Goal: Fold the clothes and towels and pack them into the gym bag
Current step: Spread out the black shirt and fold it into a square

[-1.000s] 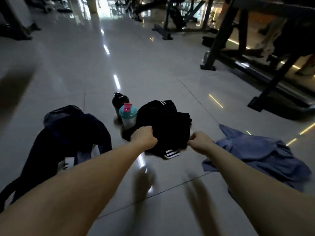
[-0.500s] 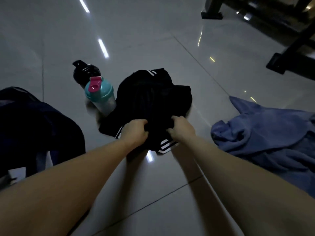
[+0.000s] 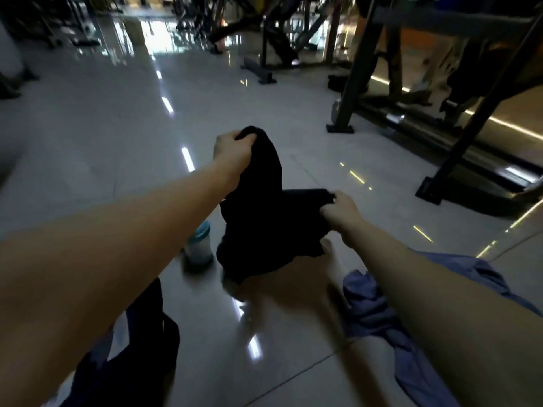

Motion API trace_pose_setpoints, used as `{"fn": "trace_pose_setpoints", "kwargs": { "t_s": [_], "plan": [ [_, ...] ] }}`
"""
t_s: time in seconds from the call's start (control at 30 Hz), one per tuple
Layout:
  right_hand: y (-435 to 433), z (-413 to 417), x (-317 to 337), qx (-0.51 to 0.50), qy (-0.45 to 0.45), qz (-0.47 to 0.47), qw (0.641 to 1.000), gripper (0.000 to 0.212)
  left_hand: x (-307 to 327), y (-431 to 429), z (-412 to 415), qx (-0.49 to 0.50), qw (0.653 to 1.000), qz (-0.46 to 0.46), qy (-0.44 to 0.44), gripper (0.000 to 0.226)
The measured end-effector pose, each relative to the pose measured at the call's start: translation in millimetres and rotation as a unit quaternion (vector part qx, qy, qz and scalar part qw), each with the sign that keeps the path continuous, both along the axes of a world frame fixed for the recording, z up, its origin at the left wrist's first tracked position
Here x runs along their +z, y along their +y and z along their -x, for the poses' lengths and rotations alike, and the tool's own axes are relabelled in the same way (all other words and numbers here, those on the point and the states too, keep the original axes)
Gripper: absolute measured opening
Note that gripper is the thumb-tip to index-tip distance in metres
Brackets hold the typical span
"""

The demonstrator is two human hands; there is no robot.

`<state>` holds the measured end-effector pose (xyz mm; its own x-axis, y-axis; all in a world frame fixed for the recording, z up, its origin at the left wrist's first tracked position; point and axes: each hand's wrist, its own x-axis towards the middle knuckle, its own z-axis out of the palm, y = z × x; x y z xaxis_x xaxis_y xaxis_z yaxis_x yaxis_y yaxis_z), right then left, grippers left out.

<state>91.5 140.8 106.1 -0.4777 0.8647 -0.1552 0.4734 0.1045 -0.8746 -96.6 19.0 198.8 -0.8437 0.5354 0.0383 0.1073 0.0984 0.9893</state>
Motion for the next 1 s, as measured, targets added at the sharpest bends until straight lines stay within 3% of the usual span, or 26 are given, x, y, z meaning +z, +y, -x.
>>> {"fn": "trace_pose_setpoints", "kwargs": {
  "t_s": [0.1, 0.2, 0.27, 0.33, 0.4, 0.43, 0.5, 0.57, 0.73, 0.87, 0.93, 1.0],
  "plan": [
    [-11.9, -14.8, 54.5, 0.046, -0.023, -0.043, 0.998, 0.057, 66.1, -2.3, -6.9, -0.003, 0.995, -0.081, -0.057, 0.028],
    [-33.4, -24.3, 120.3, 0.139, 0.087, -0.018, 0.986, 0.067, 122.0, -6.8, -25.7, -0.008, 0.987, -0.145, -0.073, 0.013],
    [-48.1, -23.5, 158.0, 0.202, 0.126, 0.008, 0.971, 0.079, 154.9, -8.4, -46.0, -0.044, 0.981, -0.171, -0.077, 0.016],
    [-52.3, -20.0, 183.9, 0.183, 0.111, -0.072, 0.974, 0.066, 184.6, -12.2, -64.5, -0.074, 0.978, -0.184, -0.066, 0.025],
    [-48.4, -24.3, 206.7, 0.160, 0.079, -0.151, 0.972, 0.024, 208.5, -19.5, -74.2, -0.079, 0.978, -0.188, -0.050, 0.023],
    [-45.1, -31.1, 218.5, 0.151, 0.073, -0.163, 0.972, 0.009, 218.2, -24.9, -76.3, -0.072, 0.979, -0.184, -0.041, 0.021],
    [-41.0, -56.1, 244.8, 0.103, 0.086, -0.166, 0.977, 0.021, 231.1, -38.3, -76.7, -0.029, 0.989, -0.146, 0.010, 0.020],
    [-43.0, -86.7, 268.9, 0.030, 0.130, -0.202, 0.970, 0.013, 231.5, -54.0, -77.3, 0.009, 0.994, -0.092, 0.051, 0.021],
    [-62.3, -144.9, 303.7, 0.037, 0.140, -0.163, 0.976, 0.013, 199.9, -83.6, -83.3, -0.086, 0.994, 0.058, -0.015, 0.027],
    [-74.1, -170.1, 311.6, 0.025, 0.101, -0.110, 0.988, 0.013, 169.5, -95.5, -106.3, -0.130, 0.988, 0.059, -0.055, 0.045],
    [-68.4, -180.3, 305.8, -0.021, 0.103, -0.073, 0.992, 0.005, 157.5, -104.6, -117.5, -0.198, 0.979, 0.054, -0.004, 0.044],
    [-61.3, -189.1, 292.9, -0.052, 0.094, -0.044, 0.993, 0.016, 142.4, -113.0, -124.4, -0.282, 0.943, 0.120, 0.127, 0.023]
  ]
}}
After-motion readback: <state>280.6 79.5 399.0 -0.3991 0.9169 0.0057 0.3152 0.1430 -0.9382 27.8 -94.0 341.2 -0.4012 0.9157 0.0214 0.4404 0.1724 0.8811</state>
